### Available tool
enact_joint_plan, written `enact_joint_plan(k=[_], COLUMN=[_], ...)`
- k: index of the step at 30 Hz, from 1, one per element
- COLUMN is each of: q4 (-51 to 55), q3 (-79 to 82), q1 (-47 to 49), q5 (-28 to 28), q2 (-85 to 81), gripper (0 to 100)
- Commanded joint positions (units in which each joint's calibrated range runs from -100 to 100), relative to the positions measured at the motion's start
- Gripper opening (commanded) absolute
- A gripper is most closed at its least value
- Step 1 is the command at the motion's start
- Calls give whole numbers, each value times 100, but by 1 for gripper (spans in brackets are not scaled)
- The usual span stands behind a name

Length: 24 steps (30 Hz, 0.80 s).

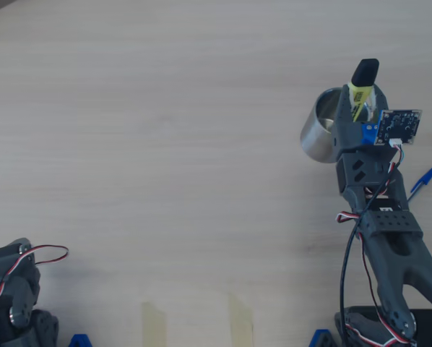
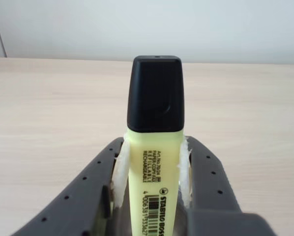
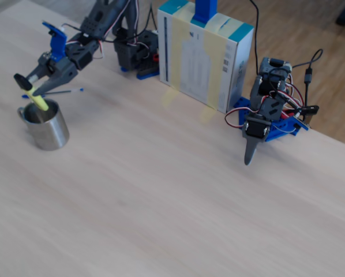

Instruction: Grab the yellow pen and put it in the silver cup.

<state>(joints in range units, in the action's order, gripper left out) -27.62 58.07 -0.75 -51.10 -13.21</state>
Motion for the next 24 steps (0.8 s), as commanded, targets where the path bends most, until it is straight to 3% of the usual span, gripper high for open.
enact_joint_plan(k=[1, 24], q4=[-237, -546], q3=[-369, -669], q1=[-29, -38], q5=[44, 44], q2=[99, 914], gripper=[2, 2])
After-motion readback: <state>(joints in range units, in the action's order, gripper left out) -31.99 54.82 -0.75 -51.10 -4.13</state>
